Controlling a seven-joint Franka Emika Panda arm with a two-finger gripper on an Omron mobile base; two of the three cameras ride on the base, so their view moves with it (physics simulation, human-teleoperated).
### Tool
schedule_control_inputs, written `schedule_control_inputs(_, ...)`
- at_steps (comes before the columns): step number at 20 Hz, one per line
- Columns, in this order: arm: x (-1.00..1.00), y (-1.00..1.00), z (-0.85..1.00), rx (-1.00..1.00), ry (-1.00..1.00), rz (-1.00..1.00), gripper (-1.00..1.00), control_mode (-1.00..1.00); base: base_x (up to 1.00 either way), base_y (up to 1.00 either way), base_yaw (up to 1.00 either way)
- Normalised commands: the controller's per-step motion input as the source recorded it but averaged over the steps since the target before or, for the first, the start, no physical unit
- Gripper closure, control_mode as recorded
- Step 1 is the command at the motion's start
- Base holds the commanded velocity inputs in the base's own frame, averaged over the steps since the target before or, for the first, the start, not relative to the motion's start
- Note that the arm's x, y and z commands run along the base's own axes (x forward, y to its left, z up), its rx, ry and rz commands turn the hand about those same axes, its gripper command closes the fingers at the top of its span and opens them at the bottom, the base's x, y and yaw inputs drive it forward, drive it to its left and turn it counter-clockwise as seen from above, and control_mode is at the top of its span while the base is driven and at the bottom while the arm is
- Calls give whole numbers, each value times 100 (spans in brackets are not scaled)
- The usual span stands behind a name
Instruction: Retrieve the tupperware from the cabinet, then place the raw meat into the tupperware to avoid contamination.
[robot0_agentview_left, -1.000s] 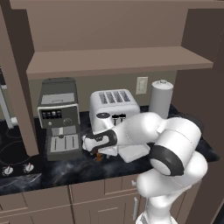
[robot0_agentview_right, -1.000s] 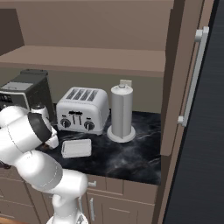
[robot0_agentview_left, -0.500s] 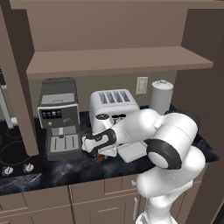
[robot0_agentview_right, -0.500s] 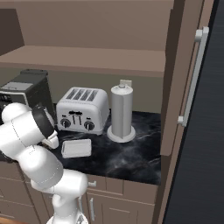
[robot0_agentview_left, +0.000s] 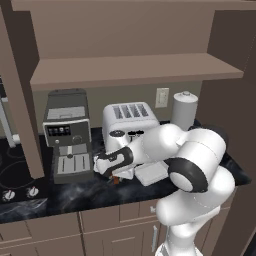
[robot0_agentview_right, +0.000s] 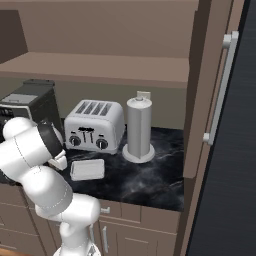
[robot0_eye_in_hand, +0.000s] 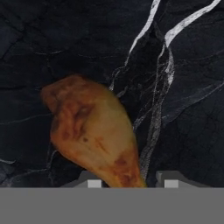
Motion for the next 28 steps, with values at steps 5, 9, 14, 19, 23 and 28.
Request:
schedule_control_inputs(5,0,3,-9,0,0,0,100,-100,0,0,0)
schedule_control_inputs(9,0,0,0,0,0,0,100,-100,0,0,0)
schedule_control_inputs(14,-1,0,0,0,0,0,100,-100,0,0,0)
schedule_control_inputs(19,-10,0,21,0,1,-4,100,-100,0,0,0)
schedule_control_inputs(23,-8,0,35,-2,2,-6,100,-100,0,0,0)
schedule_control_inputs(28,-10,0,42,-3,2,-6,100,-100,0,0,0)
